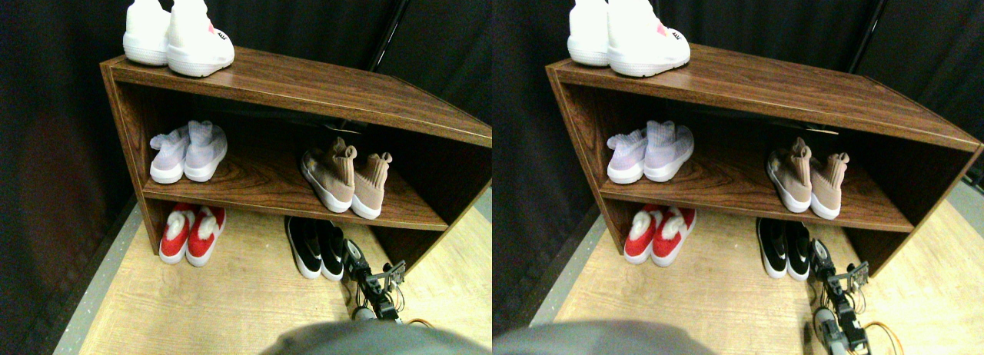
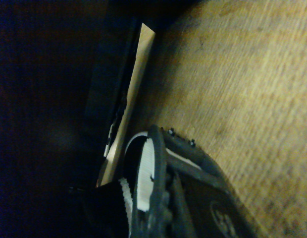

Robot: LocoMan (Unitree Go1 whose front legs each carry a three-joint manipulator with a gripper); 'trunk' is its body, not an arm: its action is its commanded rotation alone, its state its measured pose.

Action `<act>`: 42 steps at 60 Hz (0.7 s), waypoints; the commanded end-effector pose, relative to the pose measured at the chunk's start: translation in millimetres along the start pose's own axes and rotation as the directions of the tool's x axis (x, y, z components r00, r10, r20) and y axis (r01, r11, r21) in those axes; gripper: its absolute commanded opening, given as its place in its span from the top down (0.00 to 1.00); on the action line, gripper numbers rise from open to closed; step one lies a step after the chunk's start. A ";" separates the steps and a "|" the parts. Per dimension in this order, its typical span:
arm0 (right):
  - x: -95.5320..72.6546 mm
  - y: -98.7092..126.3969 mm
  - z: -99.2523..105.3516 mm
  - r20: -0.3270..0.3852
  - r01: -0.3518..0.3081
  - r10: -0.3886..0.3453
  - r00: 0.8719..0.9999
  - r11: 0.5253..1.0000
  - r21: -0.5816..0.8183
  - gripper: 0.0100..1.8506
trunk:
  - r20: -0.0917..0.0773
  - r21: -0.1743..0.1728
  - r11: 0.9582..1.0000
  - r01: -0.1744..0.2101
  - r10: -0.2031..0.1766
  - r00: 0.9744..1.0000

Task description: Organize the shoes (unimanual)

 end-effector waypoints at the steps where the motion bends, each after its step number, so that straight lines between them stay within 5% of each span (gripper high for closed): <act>1: -2.3 7.3 -4.5 -0.017 -0.038 0.038 0.999 0.999 -0.013 0.97 | -0.009 -0.028 1.000 -0.007 0.007 1.000; 14: -3.1 10.5 2.0 0.020 -0.044 0.045 0.999 0.998 -0.040 0.97 | -0.007 -0.026 1.000 -0.006 0.006 1.000; 42: -23.8 44.5 27.6 0.024 -0.124 0.129 0.991 0.984 -0.131 0.97 | 0.035 0.001 0.999 0.037 -0.037 0.999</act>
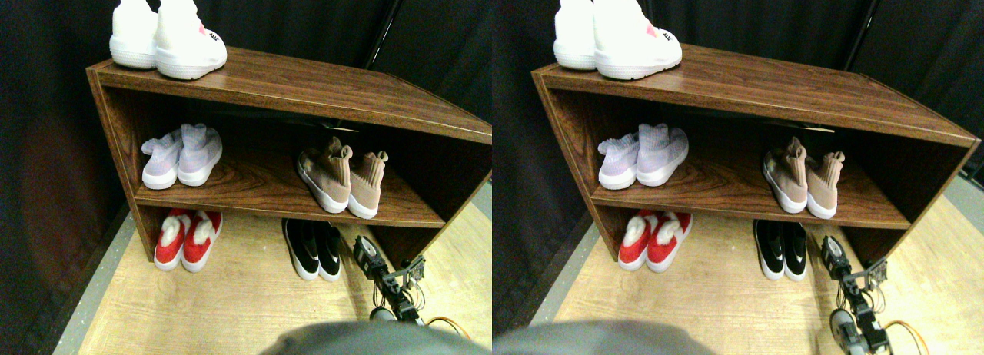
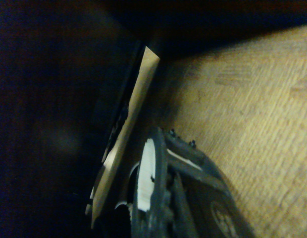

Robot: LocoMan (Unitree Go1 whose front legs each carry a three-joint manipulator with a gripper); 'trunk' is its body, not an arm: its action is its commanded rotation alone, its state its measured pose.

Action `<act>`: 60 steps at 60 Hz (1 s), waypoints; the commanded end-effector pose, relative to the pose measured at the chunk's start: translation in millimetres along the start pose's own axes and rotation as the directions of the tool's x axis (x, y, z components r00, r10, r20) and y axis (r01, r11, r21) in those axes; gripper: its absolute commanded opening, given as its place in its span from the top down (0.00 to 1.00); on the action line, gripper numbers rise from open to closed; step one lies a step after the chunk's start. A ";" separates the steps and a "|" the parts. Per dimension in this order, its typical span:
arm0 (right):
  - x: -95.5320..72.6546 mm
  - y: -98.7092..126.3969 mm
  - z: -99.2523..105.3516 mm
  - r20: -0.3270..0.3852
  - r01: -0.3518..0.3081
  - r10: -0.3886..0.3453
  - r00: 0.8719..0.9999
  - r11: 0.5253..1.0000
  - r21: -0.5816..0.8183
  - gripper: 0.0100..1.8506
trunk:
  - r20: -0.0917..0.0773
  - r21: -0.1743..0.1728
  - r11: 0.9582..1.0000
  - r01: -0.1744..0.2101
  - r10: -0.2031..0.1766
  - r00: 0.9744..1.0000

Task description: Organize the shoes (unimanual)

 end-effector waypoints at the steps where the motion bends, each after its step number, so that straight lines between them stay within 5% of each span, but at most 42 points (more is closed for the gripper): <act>1: -8.3 18.0 -1.2 -0.015 -0.088 0.087 0.996 0.995 -0.050 0.97 | 0.029 -0.008 1.000 0.010 -0.010 1.000; 28: -70.9 48.3 7.7 -0.059 -0.215 0.208 0.976 0.964 -0.155 0.97 | 0.082 0.005 1.000 0.029 -0.029 0.996; 49: -115.7 78.0 8.1 -0.184 -0.331 0.298 0.937 0.924 -0.191 0.97 | 0.142 0.030 0.999 0.034 -0.038 0.989; 60: -126.9 98.4 0.9 -0.219 -0.369 0.323 0.921 0.903 -0.221 0.97 | 0.159 0.031 0.999 0.026 -0.031 0.987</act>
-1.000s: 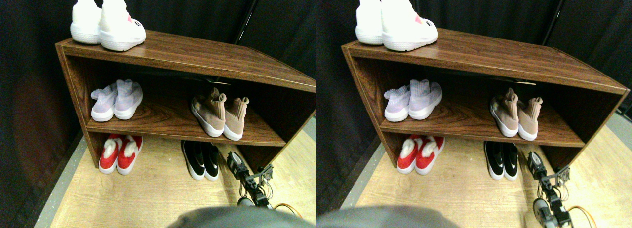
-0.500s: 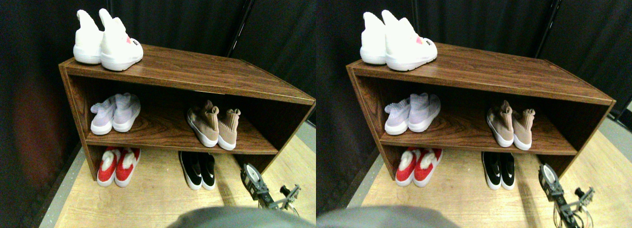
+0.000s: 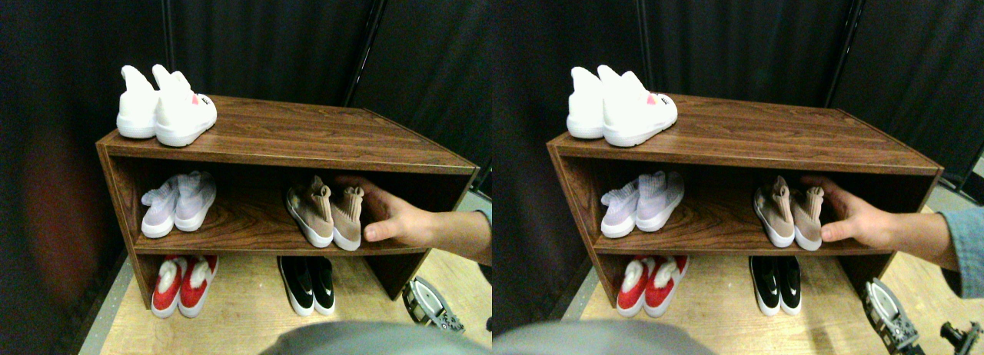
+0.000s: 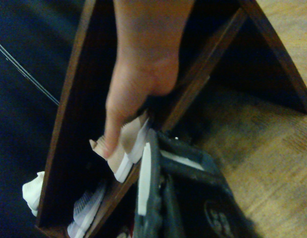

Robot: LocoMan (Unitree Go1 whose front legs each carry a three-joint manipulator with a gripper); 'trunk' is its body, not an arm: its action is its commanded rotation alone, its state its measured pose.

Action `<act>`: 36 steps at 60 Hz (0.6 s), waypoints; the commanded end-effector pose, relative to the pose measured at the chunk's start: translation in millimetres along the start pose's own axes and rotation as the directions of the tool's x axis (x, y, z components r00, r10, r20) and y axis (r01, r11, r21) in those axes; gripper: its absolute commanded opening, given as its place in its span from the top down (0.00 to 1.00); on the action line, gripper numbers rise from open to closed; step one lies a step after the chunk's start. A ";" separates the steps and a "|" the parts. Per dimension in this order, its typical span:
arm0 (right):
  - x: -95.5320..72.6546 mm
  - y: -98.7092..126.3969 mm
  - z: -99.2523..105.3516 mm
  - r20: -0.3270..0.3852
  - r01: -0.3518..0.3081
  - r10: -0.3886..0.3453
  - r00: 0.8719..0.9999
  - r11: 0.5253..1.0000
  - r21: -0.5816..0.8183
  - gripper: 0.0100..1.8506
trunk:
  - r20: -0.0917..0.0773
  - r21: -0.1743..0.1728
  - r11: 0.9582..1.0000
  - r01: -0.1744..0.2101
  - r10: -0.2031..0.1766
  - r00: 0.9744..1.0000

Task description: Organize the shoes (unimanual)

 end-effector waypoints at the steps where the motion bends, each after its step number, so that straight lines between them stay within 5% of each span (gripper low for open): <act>1: -3.9 15.6 -2.1 0.005 -0.055 0.055 0.998 0.998 -0.025 0.97 | 0.026 -0.003 1.000 -0.004 0.004 1.000; 12: -0.7 30.3 -13.0 -0.014 -0.069 0.069 0.998 0.997 -0.028 0.97 | 0.034 -0.009 1.000 -0.010 0.011 0.999; 36: -3.0 40.8 -30.5 -0.003 -0.082 0.082 0.997 0.997 -0.008 0.97 | 0.022 -0.017 1.000 -0.007 0.008 1.000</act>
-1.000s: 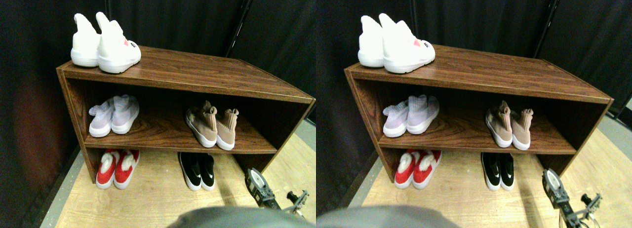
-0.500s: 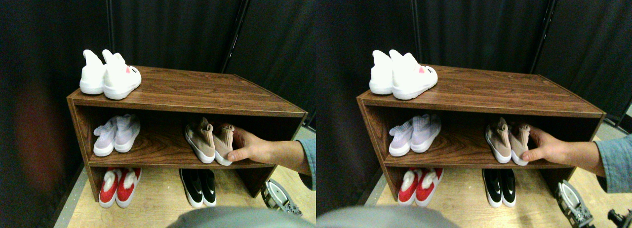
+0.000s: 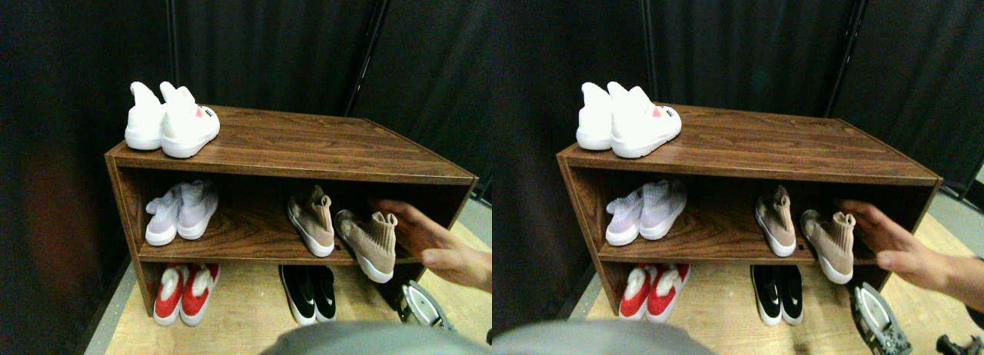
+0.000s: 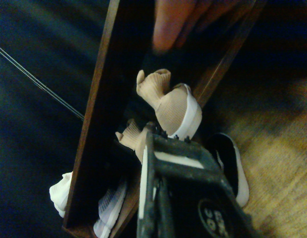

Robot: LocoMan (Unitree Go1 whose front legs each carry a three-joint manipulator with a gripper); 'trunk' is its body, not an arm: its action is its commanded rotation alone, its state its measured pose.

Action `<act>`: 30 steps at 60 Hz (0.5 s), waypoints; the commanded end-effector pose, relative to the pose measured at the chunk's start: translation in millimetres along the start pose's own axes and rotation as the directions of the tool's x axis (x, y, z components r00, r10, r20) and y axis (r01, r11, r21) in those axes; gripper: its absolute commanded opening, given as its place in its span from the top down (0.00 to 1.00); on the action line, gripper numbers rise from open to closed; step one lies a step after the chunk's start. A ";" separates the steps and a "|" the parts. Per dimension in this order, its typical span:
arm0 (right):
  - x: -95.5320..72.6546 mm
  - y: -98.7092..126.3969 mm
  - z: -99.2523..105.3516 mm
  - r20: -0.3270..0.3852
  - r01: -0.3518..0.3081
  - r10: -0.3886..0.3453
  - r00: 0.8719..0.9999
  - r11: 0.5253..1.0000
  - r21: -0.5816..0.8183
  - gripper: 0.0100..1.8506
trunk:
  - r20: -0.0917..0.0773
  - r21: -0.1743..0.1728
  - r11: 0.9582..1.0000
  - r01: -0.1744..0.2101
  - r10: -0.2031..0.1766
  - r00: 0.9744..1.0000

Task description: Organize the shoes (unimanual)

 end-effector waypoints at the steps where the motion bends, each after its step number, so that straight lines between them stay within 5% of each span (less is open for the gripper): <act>1: 1.5 9.9 0.2 0.002 -0.049 0.049 0.999 0.999 0.005 0.97 | -0.004 -0.018 1.000 0.002 -0.002 1.000; 30: 0.3 9.6 4.0 0.011 -0.045 0.045 0.999 0.999 -0.005 0.97 | -0.019 -0.016 1.000 0.007 -0.007 1.000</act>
